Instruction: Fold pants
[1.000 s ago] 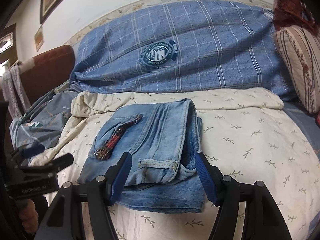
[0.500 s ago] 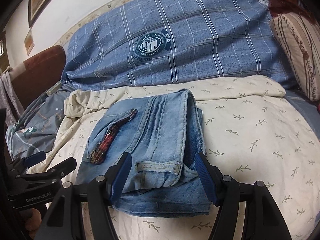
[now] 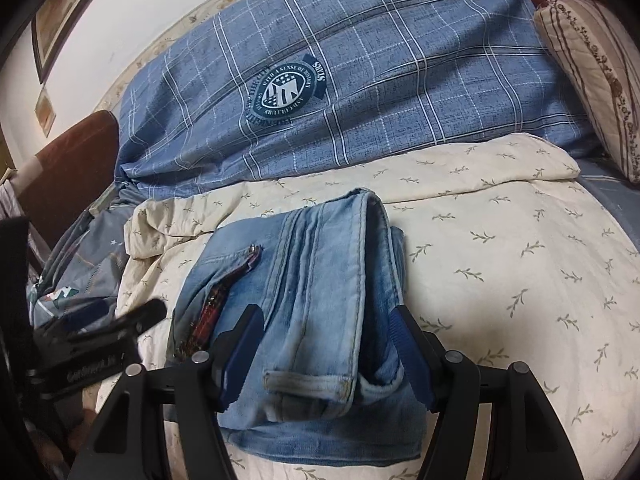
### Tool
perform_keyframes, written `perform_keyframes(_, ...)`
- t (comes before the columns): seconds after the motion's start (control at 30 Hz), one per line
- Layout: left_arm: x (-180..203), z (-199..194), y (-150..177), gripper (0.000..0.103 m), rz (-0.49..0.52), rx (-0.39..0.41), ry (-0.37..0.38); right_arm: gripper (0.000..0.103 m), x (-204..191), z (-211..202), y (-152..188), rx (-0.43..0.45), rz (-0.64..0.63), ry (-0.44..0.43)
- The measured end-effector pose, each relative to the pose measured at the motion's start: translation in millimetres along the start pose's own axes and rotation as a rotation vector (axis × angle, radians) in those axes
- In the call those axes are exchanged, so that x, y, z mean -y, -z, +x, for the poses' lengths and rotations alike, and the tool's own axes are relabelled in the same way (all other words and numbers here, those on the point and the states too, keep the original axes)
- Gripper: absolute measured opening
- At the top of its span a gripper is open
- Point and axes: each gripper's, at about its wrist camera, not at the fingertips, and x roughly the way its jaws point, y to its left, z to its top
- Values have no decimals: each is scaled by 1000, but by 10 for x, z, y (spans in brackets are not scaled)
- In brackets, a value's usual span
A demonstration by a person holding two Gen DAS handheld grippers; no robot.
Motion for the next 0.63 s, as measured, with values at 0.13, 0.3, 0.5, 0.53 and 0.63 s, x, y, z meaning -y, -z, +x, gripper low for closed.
perform_keyframes(0.13, -5, 51, 27, 101, -15, 19, 11, 69, -53, 0, 35, -2, -36, 1)
perform_keyframes(0.3, 34, 168, 109, 101, 16, 9, 22, 69, -115, -30, 50, 41, -77, 19)
perform_keyframes(0.5, 52, 200, 137, 101, 31, 12, 49, 69, -201, 26, 62, 64, -112, 32)
perform_keyframes(0.53, 52, 194, 139, 101, 33, 16, 49, 69, -210, 35, 65, 65, -119, 33)
perform_keyframes(0.63, 38, 170, 150, 101, 25, 25, 54, 69, -244, 70, 96, 63, -144, 43)
